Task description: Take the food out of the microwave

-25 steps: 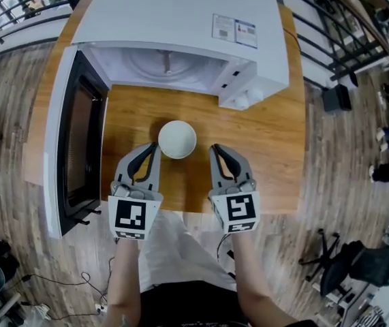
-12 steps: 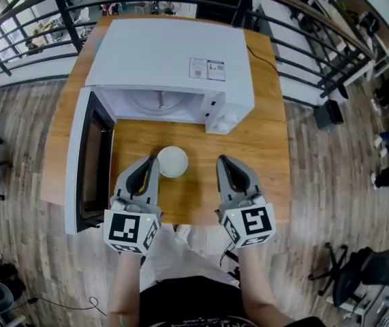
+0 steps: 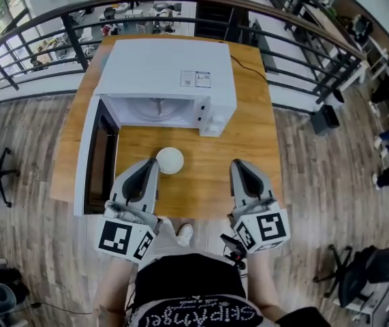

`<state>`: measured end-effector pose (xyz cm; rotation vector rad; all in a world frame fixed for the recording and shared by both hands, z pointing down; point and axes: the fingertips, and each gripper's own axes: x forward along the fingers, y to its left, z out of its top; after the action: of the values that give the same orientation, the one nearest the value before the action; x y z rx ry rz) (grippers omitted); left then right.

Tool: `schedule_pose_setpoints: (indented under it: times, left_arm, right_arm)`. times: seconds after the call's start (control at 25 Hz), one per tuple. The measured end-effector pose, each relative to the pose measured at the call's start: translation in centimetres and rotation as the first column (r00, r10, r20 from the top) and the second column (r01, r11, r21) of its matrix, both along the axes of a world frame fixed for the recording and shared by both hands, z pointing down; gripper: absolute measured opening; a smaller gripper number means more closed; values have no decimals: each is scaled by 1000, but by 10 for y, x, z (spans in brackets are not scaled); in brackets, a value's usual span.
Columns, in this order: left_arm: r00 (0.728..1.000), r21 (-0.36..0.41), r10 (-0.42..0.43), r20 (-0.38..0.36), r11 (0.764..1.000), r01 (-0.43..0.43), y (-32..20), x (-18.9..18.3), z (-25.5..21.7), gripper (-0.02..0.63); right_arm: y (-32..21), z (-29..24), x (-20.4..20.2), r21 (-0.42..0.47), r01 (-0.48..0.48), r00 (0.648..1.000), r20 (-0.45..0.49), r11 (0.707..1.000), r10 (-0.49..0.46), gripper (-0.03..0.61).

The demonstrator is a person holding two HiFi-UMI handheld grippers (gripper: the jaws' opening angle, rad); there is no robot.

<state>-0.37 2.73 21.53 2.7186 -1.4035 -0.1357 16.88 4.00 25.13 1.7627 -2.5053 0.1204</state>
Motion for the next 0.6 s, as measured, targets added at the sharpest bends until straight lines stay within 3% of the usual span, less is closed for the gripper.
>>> schedule_pose_setpoints:
  times: [0.32, 0.6]
  left_arm:
    - [1000, 16, -22, -19, 1000, 23, 35, -10, -19, 31]
    - [995, -11, -91, -32, 996, 90, 49, -29, -9, 32]
  right_arm:
    - [44, -28, 9, 18, 16, 1000, -9, 1000, -16, 33]
    - [79, -35, 29, 16, -41, 999, -13, 999, 42, 34]
